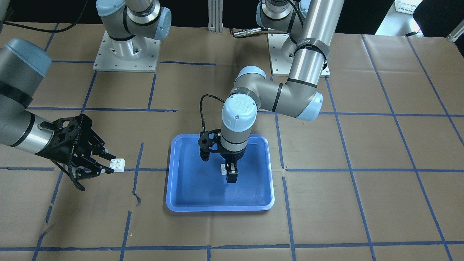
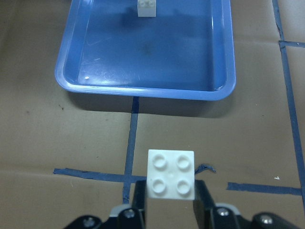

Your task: Assemble white blocks and place on blue tray

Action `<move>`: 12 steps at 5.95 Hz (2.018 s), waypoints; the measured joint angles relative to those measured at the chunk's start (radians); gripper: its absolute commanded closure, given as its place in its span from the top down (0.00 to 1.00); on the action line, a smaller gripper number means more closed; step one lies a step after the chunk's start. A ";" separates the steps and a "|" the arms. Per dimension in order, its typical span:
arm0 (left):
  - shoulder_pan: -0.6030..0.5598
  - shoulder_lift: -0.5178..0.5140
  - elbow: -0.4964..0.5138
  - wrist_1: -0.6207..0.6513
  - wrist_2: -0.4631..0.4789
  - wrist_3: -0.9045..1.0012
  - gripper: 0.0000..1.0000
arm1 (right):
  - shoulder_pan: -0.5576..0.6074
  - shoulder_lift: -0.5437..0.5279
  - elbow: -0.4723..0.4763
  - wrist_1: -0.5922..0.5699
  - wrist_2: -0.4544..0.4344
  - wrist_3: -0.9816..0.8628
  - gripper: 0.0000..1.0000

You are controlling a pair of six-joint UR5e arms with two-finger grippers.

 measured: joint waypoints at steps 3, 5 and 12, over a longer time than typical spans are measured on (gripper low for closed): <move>0.015 0.231 0.096 -0.367 -0.043 -0.017 0.99 | 0.019 0.004 0.010 -0.023 0.019 0.045 0.26; 0.025 0.351 0.133 -0.520 -0.085 -0.120 0.99 | 0.120 0.012 0.030 -0.124 0.041 0.181 0.26; 0.242 0.542 0.114 -0.555 0.010 -0.998 0.99 | 0.357 0.165 0.164 -0.590 0.043 0.489 0.25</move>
